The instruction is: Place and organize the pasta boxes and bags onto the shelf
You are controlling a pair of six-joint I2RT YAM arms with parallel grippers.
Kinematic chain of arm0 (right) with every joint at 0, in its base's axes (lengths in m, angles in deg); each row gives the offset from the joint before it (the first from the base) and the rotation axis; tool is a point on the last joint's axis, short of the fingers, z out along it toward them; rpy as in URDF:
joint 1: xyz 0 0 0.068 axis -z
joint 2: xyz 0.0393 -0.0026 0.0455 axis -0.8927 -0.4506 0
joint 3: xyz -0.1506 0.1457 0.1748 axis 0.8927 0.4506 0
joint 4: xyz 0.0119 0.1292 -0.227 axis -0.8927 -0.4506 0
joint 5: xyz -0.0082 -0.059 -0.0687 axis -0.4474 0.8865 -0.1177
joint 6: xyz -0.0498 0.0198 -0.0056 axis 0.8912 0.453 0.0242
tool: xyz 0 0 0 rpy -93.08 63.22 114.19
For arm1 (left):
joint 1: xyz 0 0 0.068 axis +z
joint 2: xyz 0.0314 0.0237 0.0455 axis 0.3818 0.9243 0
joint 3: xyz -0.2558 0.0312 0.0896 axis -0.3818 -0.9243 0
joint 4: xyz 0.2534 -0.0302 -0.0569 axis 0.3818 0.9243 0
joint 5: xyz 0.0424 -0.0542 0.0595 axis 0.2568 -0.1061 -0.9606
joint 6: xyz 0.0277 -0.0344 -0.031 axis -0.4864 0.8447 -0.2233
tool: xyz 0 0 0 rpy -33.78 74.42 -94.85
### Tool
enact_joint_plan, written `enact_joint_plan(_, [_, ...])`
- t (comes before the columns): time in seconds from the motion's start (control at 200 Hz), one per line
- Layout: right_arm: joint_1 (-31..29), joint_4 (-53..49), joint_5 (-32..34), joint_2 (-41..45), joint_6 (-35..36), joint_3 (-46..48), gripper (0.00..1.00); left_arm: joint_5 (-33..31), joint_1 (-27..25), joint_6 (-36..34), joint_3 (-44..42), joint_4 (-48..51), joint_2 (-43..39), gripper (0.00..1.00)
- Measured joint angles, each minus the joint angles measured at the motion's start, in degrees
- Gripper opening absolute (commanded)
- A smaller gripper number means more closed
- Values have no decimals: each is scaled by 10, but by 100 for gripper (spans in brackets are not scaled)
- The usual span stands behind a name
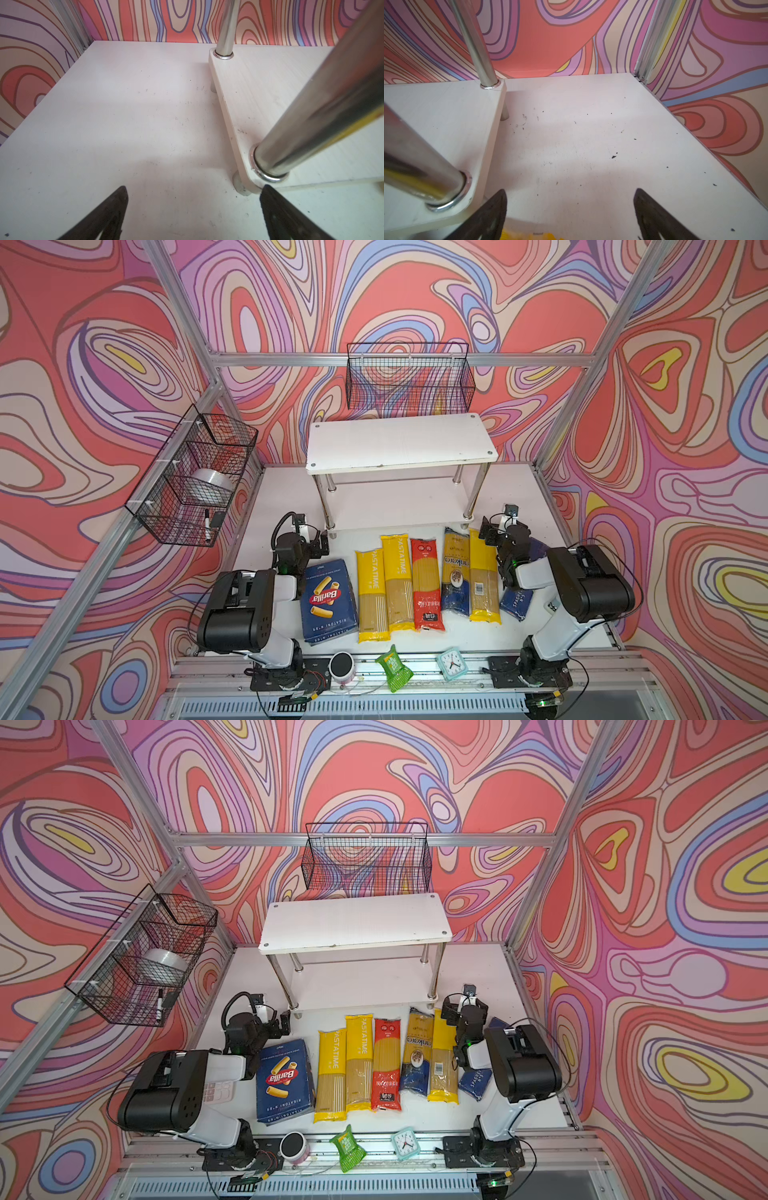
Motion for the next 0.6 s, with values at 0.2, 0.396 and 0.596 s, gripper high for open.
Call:
enact_joint_plan(0.2, [2,-4,-5,0,-1,-1,98,0,0,0,0,0,0,100])
enact_joint_plan(0.396, [14,-16,-19,0,-4,-5,98,0,0,0,0,0,0,100])
enact_joint_plan(0.596, [15,-17,-24,0,-4,-6,99,0,0,0,0,0,0,100])
